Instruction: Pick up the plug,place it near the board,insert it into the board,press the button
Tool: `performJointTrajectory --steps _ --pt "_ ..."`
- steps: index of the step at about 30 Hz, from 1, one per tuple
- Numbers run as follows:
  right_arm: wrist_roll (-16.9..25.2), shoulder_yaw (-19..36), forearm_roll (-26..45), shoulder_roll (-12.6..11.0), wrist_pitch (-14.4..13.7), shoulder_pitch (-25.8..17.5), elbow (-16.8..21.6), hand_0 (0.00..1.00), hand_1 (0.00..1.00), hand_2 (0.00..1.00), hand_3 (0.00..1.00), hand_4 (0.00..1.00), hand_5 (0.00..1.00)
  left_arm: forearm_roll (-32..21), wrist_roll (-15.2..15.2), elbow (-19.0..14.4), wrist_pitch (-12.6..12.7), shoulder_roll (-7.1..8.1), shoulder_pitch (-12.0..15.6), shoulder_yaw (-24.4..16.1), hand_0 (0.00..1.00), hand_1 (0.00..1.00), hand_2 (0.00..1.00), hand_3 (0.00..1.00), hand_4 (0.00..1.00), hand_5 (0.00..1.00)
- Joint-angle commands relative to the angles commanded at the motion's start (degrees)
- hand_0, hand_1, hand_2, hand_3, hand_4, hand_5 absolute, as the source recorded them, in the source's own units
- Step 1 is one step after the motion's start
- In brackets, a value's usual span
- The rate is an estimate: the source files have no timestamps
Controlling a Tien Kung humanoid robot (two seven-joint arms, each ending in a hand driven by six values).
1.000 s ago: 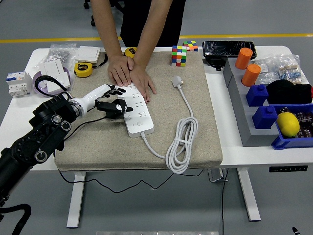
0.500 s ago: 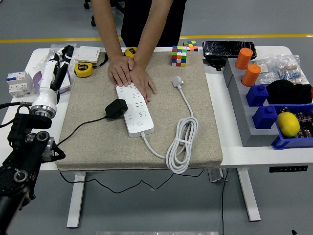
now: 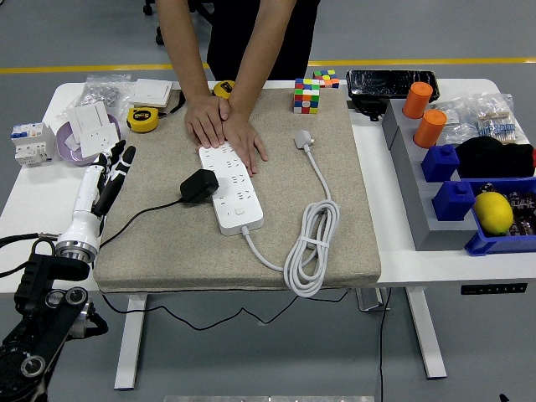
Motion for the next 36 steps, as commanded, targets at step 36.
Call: performJointTrajectory --steps 36 --pt "-0.24 -0.31 -0.29 0.0 0.16 0.01 0.0 0.978 0.905 0.84 0.856 0.998 0.998 -0.12 1.36 6.0 -1.8 0.29 -6.44 13.24 0.998 0.974 0.909 0.872 0.998 0.998"
